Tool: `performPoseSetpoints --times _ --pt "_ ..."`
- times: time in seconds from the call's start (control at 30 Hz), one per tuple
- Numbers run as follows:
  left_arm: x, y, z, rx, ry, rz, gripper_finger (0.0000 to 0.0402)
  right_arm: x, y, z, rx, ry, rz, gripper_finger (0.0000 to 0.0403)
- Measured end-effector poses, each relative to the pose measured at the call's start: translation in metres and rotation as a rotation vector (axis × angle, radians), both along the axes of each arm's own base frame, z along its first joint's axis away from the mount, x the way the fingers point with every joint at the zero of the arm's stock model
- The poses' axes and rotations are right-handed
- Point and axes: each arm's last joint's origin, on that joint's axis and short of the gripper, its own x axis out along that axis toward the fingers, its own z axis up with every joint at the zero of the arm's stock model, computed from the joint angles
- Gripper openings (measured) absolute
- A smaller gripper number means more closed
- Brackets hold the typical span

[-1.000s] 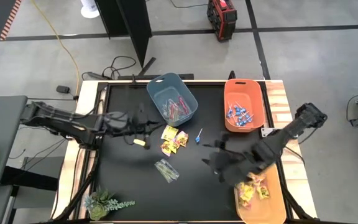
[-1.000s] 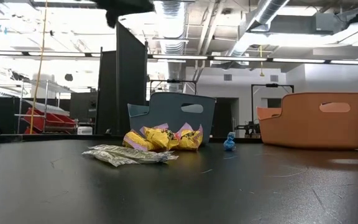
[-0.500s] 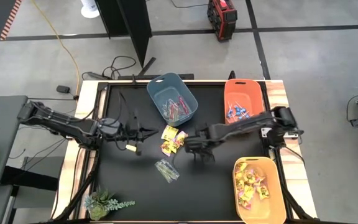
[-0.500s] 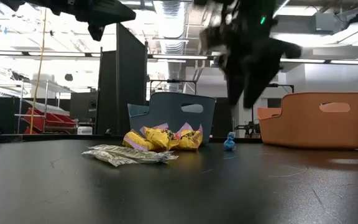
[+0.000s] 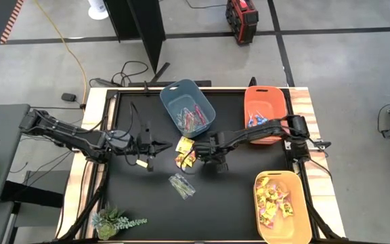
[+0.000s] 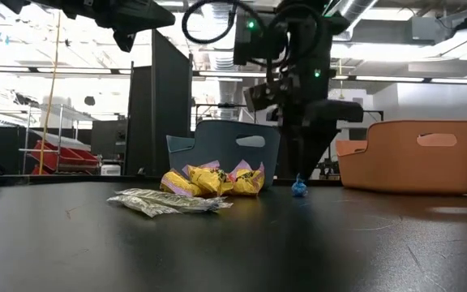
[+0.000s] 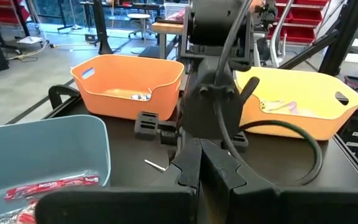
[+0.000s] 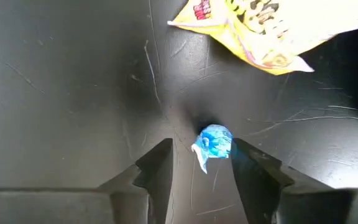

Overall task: Sort candy
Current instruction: Put the blue candy into the orange bin

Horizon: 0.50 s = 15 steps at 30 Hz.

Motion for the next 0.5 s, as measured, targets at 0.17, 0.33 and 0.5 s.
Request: performPoseSetpoints --times 0.17,0.33,0.5 --pt "0.0 0.0 0.0 0.0 0.001 0.002 0.0002 0.002 -0.001 -0.012 -0.001 0.034 0.0 0.0171" --pt "0.0 0.0 0.0 0.001 0.005 0.003 0.0002 0.004 -0.001 -0.015 -0.011 0.028 -0.001 0.0161" --pt "0.0 0.0 -0.001 0.001 0.005 0.003 0.0002 0.005 -0.004 -0.014 -0.014 0.024 -0.007 0.0117"
